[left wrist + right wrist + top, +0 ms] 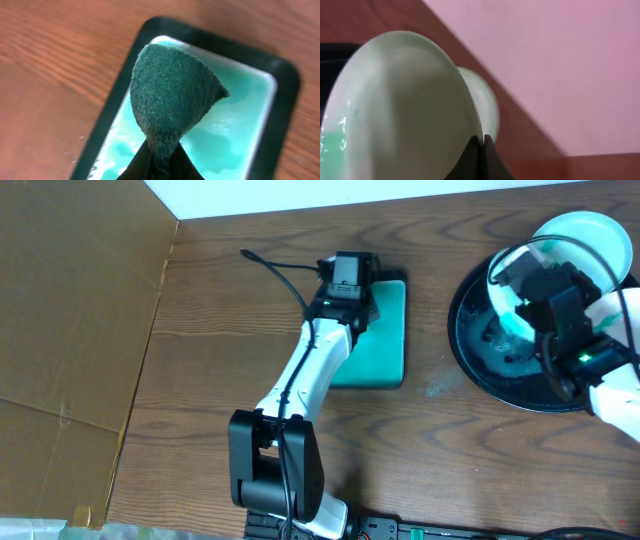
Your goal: Clean dirty plates on tray and stack at the side
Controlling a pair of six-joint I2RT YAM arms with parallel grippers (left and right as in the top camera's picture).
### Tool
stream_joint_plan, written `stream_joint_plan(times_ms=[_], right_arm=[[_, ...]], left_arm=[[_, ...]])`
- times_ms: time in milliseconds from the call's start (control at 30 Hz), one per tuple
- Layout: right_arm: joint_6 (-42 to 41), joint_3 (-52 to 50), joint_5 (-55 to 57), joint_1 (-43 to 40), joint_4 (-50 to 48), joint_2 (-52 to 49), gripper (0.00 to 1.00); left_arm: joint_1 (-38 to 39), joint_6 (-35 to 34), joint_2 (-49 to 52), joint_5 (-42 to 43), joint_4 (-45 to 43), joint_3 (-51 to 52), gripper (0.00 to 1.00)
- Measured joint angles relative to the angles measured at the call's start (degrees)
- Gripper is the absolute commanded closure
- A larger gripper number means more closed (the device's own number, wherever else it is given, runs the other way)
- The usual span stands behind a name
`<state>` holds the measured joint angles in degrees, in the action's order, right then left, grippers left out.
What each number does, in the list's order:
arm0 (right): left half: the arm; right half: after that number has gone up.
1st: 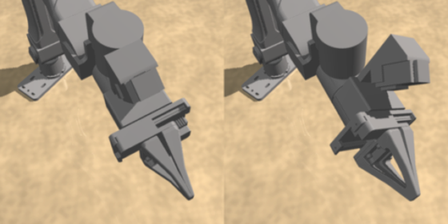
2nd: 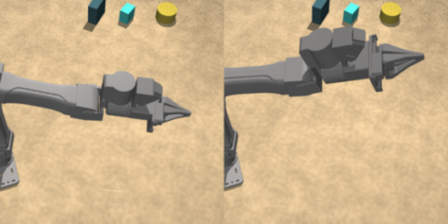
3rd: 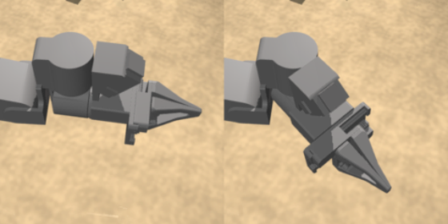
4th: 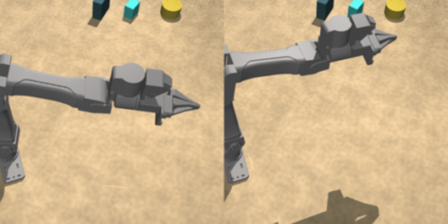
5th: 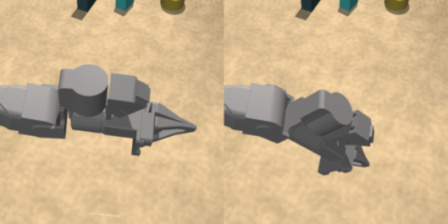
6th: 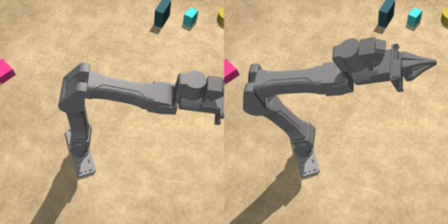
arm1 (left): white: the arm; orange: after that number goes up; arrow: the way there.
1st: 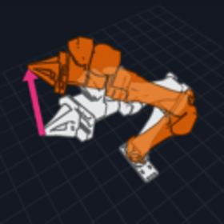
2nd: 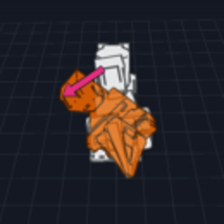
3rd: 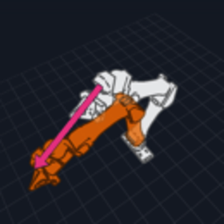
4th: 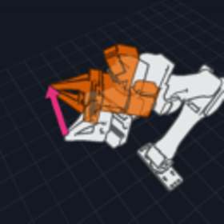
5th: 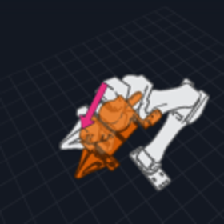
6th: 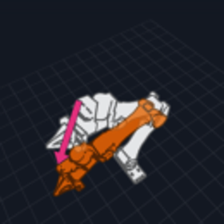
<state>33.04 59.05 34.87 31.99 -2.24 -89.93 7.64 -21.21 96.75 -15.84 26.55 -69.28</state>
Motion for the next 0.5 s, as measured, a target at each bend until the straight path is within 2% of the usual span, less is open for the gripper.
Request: stream_joint_plan(times_ms=[333,400,500], right_arm=[[23.61,0.00,9.70,6.51,-9.14,0.00,0.99],[26.25,0.00,10.54,7.45,-9.88,0.00,0.99],[25.92,0.00,11.17,8.09,-9.51,0.00,0.99]], left_arm=[[-1.01,0.00,0.00,0.00,2.16,0.02,0.93],[-1.01,-0.02,0.00,0.00,2.19,0.02,0.93],[-1.01,-1.18,0.00,0.02,2.34,0.02,0.93]])
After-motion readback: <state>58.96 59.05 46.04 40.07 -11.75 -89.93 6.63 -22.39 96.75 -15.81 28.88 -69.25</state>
